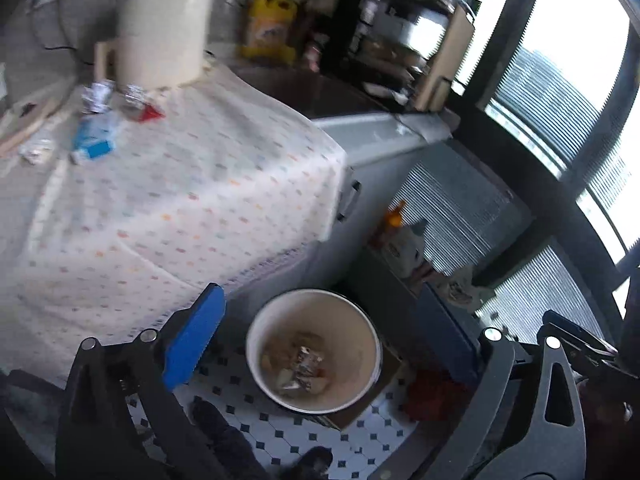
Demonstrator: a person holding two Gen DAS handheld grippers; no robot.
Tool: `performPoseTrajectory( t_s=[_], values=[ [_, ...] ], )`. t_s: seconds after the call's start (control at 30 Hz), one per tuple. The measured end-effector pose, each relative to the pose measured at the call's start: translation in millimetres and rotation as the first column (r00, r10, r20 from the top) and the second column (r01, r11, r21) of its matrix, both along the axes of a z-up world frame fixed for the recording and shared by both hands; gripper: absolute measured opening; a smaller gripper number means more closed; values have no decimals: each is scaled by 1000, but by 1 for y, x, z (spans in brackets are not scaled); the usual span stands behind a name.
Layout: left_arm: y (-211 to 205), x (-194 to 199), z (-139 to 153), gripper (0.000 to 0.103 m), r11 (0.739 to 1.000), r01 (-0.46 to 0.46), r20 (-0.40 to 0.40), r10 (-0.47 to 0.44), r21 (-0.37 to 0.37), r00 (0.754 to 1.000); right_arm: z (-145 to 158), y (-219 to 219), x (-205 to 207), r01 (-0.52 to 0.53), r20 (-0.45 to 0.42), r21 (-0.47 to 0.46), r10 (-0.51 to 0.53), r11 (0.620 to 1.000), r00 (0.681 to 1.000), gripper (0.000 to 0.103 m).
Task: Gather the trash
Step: 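Move both tools back up to the trash on the tablecloth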
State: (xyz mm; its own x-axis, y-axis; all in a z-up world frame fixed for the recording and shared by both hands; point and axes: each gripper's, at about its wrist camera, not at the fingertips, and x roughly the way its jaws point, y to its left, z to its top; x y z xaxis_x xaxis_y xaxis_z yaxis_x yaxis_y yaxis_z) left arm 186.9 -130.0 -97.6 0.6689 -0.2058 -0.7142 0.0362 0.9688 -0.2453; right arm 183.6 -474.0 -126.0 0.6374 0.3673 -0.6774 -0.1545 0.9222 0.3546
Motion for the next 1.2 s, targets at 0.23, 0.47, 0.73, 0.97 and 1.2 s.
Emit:
performPoseTrajectory(
  t_s=[0.23, 0.47, 0.73, 0.97, 1.2],
  values=[
    [51, -15, 33, 97, 991, -135, 62, 134, 12, 989, 19, 52, 26, -84, 49, 20, 83, 996, 995, 95],
    [95, -18, 49, 97, 975, -217, 95, 212, 40, 973, 38, 105, 54, -146, 91, 19, 144, 989, 985, 95],
    [148, -3, 58, 97, 960, -280, 121, 274, 33, 954, 53, 163, 86, -194, 132, -22, 195, 981, 972, 95],
    [196, 19, 62, 97, 948, -318, 139, 310, 38, 941, 58, 214, 116, -205, 164, -60, 212, 977, 963, 95],
    [241, 45, 52, 97, 945, -327, 117, 322, 19, 939, 59, 267, 143, -221, 187, -89, 234, 971, 954, 95]
  ],
)
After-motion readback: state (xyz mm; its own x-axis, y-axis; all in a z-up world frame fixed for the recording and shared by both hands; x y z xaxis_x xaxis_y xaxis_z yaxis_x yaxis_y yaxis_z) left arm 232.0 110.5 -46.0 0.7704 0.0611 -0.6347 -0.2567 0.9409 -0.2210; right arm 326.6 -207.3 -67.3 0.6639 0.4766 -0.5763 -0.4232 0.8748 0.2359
